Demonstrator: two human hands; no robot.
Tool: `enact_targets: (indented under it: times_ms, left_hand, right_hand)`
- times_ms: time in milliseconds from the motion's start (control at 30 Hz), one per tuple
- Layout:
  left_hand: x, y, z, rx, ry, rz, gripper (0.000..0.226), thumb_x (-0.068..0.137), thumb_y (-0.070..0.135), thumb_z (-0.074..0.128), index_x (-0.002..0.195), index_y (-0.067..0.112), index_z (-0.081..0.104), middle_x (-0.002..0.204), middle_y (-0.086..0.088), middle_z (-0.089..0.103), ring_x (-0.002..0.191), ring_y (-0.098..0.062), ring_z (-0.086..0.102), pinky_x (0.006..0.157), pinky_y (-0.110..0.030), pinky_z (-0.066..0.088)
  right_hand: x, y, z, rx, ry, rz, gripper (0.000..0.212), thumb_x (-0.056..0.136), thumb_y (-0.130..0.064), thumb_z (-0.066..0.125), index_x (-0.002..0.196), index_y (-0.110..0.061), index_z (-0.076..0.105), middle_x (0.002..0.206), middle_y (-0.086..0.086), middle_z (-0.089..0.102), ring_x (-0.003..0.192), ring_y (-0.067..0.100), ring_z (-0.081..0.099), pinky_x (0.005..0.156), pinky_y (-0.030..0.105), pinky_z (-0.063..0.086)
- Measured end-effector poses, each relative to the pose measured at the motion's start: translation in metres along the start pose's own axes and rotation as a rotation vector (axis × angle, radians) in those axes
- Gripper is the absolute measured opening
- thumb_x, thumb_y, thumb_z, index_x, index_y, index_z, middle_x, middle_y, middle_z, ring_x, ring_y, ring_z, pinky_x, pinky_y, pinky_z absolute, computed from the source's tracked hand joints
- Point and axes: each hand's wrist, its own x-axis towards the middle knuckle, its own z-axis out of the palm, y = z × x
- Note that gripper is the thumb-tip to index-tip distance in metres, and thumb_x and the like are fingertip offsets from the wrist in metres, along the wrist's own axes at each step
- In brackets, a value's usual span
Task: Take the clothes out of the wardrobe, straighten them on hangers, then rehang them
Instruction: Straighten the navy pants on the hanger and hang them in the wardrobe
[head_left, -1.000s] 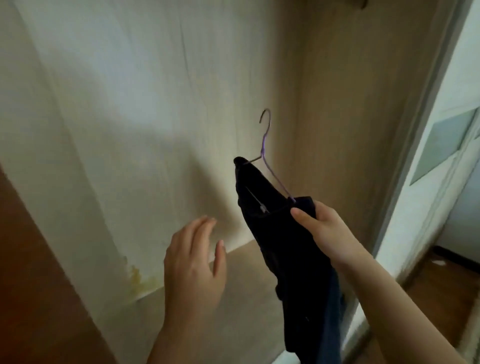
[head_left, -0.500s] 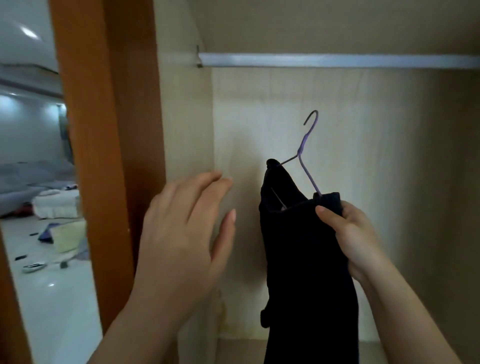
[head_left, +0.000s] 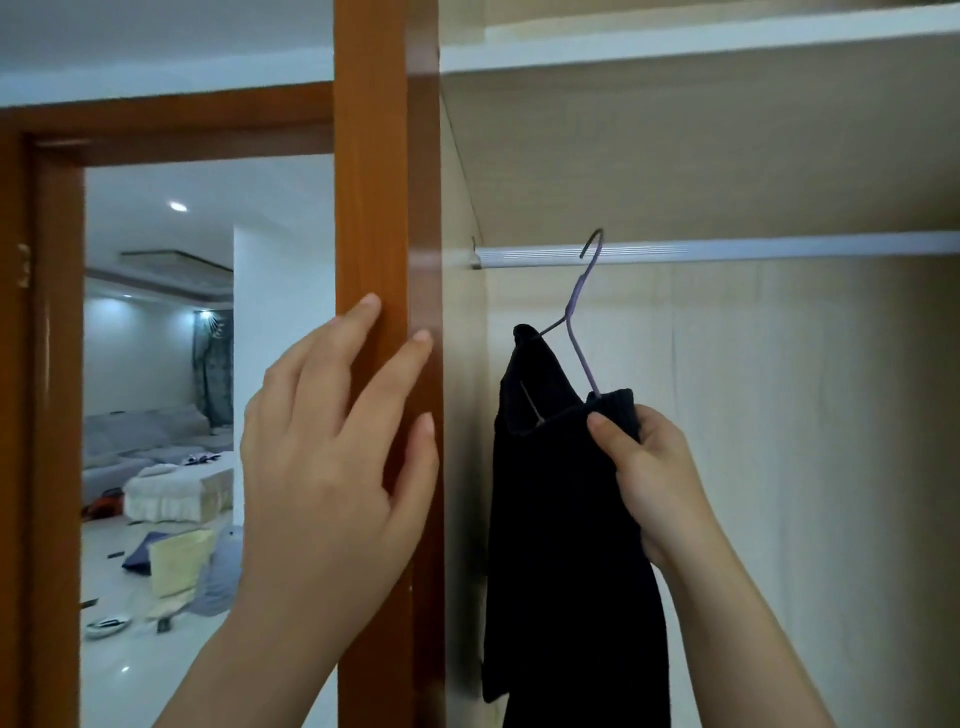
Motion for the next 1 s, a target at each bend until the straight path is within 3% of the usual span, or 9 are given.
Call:
enact_targets:
  times_ms: [100, 200, 267, 367, 467, 600, 733, 867, 1000]
  left_hand:
    - [0.001, -0.006, 0.008, -0.054, -0.001, -0.036, 0.049, 0.083, 0.025, 0.050, 0.130, 0.015, 0.046, 0.139, -0.013, 0.041, 0.122, -0.027, 0.036, 0.107, -0.012, 0.012]
    - [-0.001, -0.009, 0.015, -0.134, 0.020, -0.071, 0.053, 0.081, 0.028, 0.049, 0.132, 0.017, 0.043, 0.143, -0.010, 0.035, 0.126, -0.021, 0.032, 0.109, -0.008, 0.007]
    - [-0.004, -0.010, 0.019, -0.223, 0.023, -0.098, 0.055, 0.081, 0.033, 0.047, 0.135, 0.025, 0.037, 0.148, -0.002, 0.028, 0.129, -0.003, 0.026, 0.106, -0.010, 0.017]
    - [-0.008, -0.013, 0.023, -0.365, 0.015, -0.138, 0.057, 0.080, 0.039, 0.045, 0.135, 0.038, 0.031, 0.150, 0.014, 0.016, 0.126, 0.014, 0.020, 0.098, -0.027, 0.038]
    - [-0.008, -0.013, 0.022, -0.446, -0.018, -0.207, 0.061, 0.076, 0.046, 0.045, 0.134, 0.051, 0.026, 0.147, 0.020, 0.019, 0.129, 0.007, 0.029, 0.097, -0.038, 0.046]
    - [-0.008, -0.013, 0.020, -0.496, -0.074, -0.236, 0.062, 0.074, 0.048, 0.045, 0.132, 0.057, 0.023, 0.139, 0.016, 0.035, 0.129, -0.013, 0.040, 0.097, -0.042, 0.047]
    - [-0.008, -0.014, 0.021, -0.543, -0.078, -0.225, 0.062, 0.073, 0.047, 0.047, 0.130, 0.060, 0.026, 0.136, 0.022, 0.035, 0.129, -0.013, 0.040, 0.095, -0.042, 0.048]
    - [-0.007, -0.014, 0.023, -0.561, -0.078, -0.231, 0.062, 0.073, 0.048, 0.047, 0.130, 0.059, 0.026, 0.133, 0.029, 0.032, 0.126, -0.011, 0.042, 0.094, -0.039, 0.050]
    - [-0.008, -0.015, 0.022, -0.549, -0.080, -0.204, 0.063, 0.076, 0.045, 0.046, 0.134, 0.054, 0.021, 0.137, 0.020, 0.033, 0.125, -0.009, 0.041, 0.097, -0.035, 0.048]
  right_hand:
    - [0.022, -0.002, 0.021, -0.021, 0.005, 0.001, 0.012, 0.090, -0.013, 0.051, 0.087, -0.007, 0.060, 0.081, 0.009, 0.063, 0.078, 0.026, 0.061, 0.069, 0.034, 0.049]
    - [0.044, 0.001, 0.037, -0.010, 0.021, 0.028, 0.018, 0.091, -0.015, 0.050, 0.097, -0.001, 0.060, 0.087, 0.011, 0.063, 0.084, 0.030, 0.062, 0.072, 0.039, 0.052]
    - [0.056, 0.005, 0.045, -0.013, 0.046, 0.034, 0.018, 0.091, -0.015, 0.050, 0.097, -0.001, 0.059, 0.091, 0.015, 0.063, 0.089, 0.032, 0.063, 0.079, 0.043, 0.052]
    - [0.070, 0.009, 0.055, -0.053, 0.072, 0.019, 0.020, 0.091, -0.017, 0.049, 0.099, -0.002, 0.057, 0.097, 0.016, 0.063, 0.090, 0.031, 0.062, 0.082, 0.043, 0.052]
    - [0.084, 0.012, 0.066, -0.106, 0.081, 0.007, 0.022, 0.091, -0.017, 0.048, 0.102, 0.001, 0.055, 0.094, 0.014, 0.059, 0.086, 0.028, 0.059, 0.080, 0.043, 0.052]
    - [0.100, 0.016, 0.078, -0.141, 0.071, 0.025, 0.022, 0.089, -0.016, 0.048, 0.103, 0.001, 0.054, 0.092, 0.013, 0.058, 0.083, 0.026, 0.057, 0.082, 0.044, 0.052]
    - [0.103, 0.025, 0.081, -0.160, 0.069, 0.044, 0.019, 0.090, -0.016, 0.047, 0.099, -0.001, 0.054, 0.084, 0.008, 0.055, 0.079, 0.023, 0.054, 0.078, 0.042, 0.052]
    - [0.097, 0.039, 0.081, -0.191, 0.053, 0.101, 0.014, 0.090, -0.016, 0.047, 0.094, -0.004, 0.053, 0.087, 0.011, 0.056, 0.077, 0.021, 0.055, 0.061, 0.029, 0.048]
    - [0.089, 0.044, 0.072, -0.202, 0.121, 0.107, 0.029, 0.088, -0.018, 0.052, 0.100, 0.008, 0.057, 0.082, 0.021, 0.058, 0.075, 0.025, 0.056, 0.067, 0.038, 0.052]
